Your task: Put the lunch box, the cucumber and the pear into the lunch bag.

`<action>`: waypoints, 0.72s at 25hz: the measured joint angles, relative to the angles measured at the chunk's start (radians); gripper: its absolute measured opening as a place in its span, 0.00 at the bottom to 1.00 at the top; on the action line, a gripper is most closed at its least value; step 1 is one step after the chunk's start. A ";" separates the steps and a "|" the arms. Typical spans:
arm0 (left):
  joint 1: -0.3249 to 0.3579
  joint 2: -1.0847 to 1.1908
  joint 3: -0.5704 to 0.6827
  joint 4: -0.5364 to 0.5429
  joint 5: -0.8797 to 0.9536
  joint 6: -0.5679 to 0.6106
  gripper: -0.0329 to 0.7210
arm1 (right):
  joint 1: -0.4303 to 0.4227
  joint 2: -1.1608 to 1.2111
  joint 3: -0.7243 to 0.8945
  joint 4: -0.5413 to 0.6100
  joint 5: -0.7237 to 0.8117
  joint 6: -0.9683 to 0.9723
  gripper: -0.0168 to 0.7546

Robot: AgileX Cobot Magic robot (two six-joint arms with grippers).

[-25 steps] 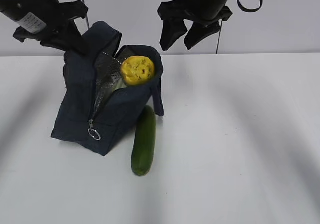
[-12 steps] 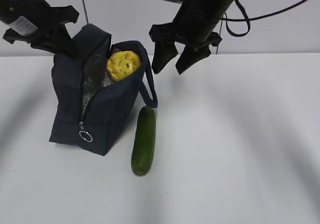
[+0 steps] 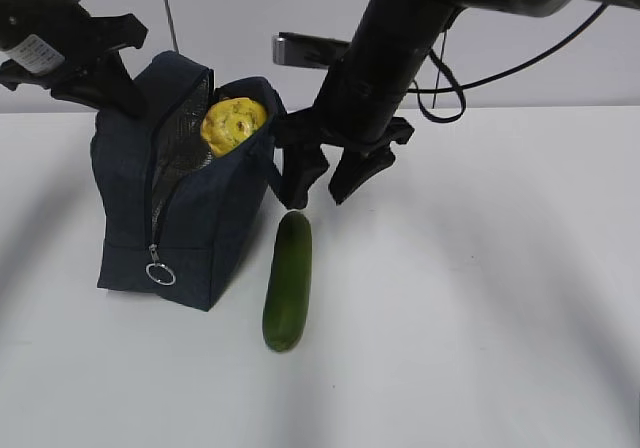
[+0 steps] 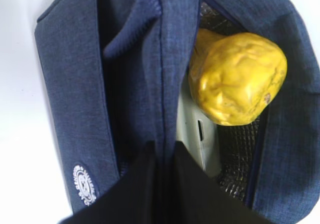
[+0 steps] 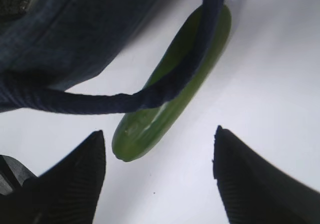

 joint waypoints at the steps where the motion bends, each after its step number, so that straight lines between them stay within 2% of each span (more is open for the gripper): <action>1: 0.000 0.000 0.000 0.000 0.000 0.000 0.04 | 0.009 0.010 0.002 0.000 0.000 0.000 0.72; 18: 0.000 0.000 -0.004 0.000 0.003 0.000 0.04 | 0.100 0.127 0.006 -0.064 -0.024 0.107 0.72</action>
